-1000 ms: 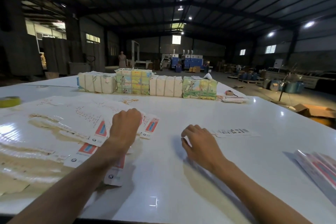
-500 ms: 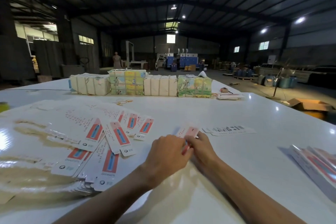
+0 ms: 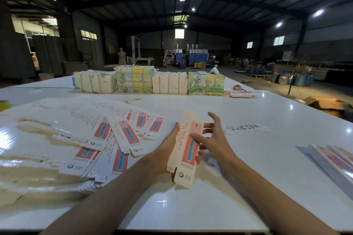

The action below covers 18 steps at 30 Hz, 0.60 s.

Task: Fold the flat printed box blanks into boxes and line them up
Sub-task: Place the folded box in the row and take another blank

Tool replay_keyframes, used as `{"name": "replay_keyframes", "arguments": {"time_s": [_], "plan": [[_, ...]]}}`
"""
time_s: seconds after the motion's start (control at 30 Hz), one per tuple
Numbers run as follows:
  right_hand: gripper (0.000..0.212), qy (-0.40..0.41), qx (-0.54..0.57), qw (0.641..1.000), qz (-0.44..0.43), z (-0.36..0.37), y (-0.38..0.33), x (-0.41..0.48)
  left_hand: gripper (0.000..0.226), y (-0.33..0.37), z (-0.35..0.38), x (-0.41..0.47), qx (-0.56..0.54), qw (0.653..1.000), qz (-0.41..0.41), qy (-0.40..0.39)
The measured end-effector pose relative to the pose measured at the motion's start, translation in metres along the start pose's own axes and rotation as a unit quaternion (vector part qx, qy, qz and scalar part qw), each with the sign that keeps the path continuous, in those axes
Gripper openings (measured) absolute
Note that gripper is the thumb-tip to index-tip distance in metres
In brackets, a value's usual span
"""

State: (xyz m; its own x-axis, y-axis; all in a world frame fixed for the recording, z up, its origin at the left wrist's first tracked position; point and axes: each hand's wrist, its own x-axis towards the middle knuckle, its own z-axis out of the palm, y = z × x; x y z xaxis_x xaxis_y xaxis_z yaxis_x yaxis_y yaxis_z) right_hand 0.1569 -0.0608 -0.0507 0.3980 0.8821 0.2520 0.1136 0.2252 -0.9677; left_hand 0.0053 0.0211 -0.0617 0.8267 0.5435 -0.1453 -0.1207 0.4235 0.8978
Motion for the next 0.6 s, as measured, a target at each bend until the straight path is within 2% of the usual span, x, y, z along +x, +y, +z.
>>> {"name": "replay_keyframes", "arguments": {"time_s": [0.13,0.2,0.33,0.4,0.5,0.6], "plan": [[0.048,-0.013,-0.135,0.987,-0.083,-0.001,-0.002,0.000,0.066,-0.004,-0.004,-0.002,-0.058,0.996,-0.005,-0.071],[0.039,-0.013,-0.174,0.980,-0.096,-0.002,-0.002,0.000,0.063,-0.003,-0.006,-0.001,-0.053,0.995,0.000,-0.090],[0.025,-0.012,-0.152,0.986,-0.062,-0.003,-0.005,0.003,0.060,-0.002,-0.005,0.000,-0.029,0.993,0.003,-0.112],[0.025,-0.011,-0.134,0.990,-0.040,-0.007,-0.010,0.007,0.065,-0.004,-0.005,0.000,-0.013,0.993,-0.012,-0.118],[0.036,-0.016,-0.171,0.984,-0.050,-0.015,-0.016,0.011,0.070,-0.004,-0.005,0.001,0.002,0.990,-0.033,-0.134],[0.037,-0.055,-0.173,0.982,-0.048,-0.024,-0.018,0.013,0.066,-0.003,-0.004,0.004,0.012,0.983,-0.033,-0.178]]}}
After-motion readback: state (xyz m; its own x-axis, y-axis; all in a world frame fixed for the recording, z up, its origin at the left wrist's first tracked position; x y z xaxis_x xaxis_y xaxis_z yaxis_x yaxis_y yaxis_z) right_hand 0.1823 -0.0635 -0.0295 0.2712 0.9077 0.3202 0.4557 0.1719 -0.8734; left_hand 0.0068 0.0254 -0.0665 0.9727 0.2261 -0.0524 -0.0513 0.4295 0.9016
